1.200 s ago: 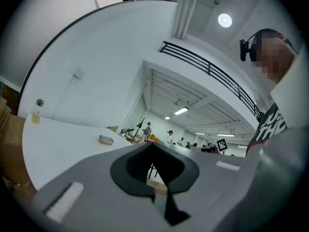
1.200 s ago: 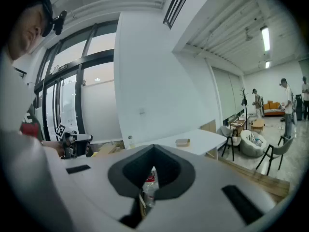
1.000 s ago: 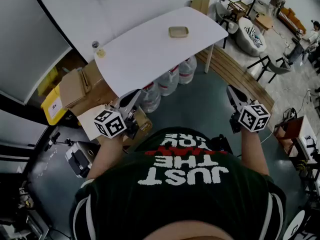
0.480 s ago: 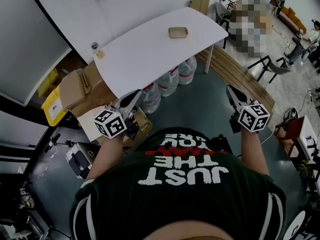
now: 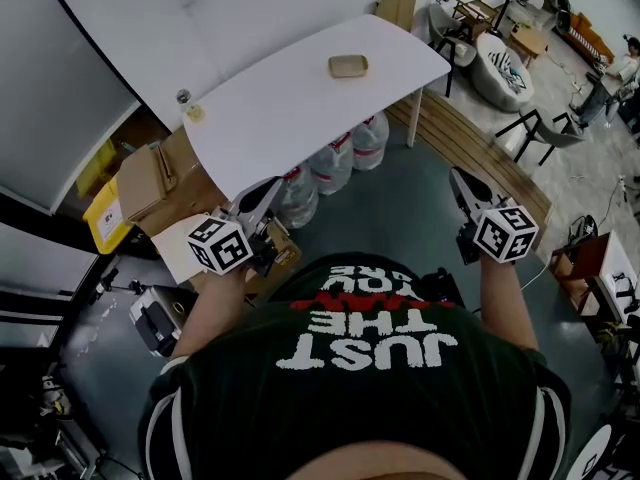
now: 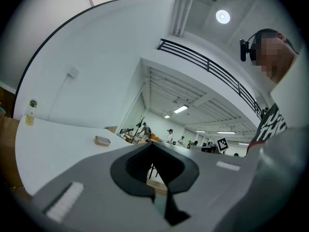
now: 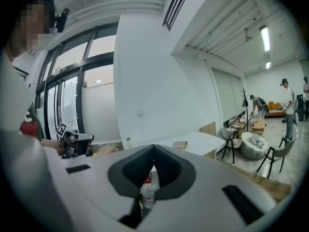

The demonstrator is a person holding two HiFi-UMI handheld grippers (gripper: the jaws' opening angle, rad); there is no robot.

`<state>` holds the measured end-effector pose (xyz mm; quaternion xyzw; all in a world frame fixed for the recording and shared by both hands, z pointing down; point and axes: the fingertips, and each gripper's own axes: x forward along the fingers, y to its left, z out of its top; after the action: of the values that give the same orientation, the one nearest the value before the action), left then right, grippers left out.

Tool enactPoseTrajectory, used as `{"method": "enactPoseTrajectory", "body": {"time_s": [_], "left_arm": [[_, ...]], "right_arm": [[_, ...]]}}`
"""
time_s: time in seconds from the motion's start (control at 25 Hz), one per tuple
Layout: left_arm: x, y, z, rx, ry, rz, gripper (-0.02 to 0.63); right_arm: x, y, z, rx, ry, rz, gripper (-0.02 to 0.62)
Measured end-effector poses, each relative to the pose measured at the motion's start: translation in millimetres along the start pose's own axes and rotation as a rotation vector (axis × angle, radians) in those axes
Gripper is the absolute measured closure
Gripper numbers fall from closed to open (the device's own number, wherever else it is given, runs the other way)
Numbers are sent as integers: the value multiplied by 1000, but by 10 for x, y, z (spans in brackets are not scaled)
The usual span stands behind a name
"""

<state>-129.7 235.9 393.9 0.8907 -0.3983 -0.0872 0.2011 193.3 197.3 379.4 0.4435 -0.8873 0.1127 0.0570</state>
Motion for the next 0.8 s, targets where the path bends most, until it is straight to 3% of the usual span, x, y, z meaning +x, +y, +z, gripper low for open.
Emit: {"method": "enactPoseTrajectory", "body": {"time_s": [0.52, 0.8], "left_arm": [[624, -582, -297, 11, 1, 9, 604], [828, -295, -306, 4, 24, 9, 604]], "right_arm": [[-449, -650, -33, -5, 9, 56, 591], [-243, -917, -113, 24, 17, 31, 591]]}}
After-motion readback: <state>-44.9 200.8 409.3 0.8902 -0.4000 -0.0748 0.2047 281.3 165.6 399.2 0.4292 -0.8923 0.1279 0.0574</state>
